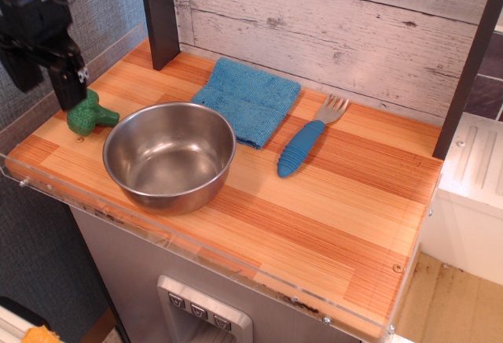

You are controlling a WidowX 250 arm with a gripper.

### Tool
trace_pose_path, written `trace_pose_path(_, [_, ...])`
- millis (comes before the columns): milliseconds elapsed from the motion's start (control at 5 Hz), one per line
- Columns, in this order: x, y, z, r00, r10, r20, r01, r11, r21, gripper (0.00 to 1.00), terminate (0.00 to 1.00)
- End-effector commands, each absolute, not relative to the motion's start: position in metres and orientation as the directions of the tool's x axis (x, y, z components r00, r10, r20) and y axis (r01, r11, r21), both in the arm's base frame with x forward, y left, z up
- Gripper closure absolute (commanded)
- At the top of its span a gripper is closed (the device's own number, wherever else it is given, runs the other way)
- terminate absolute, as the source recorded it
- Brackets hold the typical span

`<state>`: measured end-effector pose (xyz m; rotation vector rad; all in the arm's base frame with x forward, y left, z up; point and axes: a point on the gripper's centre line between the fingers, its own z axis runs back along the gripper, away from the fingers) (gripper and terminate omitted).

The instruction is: Put the green object on the cloth.

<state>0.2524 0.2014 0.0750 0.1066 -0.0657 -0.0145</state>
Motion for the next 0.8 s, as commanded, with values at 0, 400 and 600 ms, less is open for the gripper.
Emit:
trace_pose_path(0, [0.267,0.22,0.07,0.99,0.024,0.14,-0.044,0.989,0.141,0.0,0.0])
trace_pose_path(400, [0.282,0.212,0.066,0.984,0.06,0.166,-0.079,0.991,0.112,0.0,0.0])
trace_pose_path(600, [0.288,0.209,0.058,0.985,0.091,0.145,-0.106,0.989,0.1,0.0,0.0])
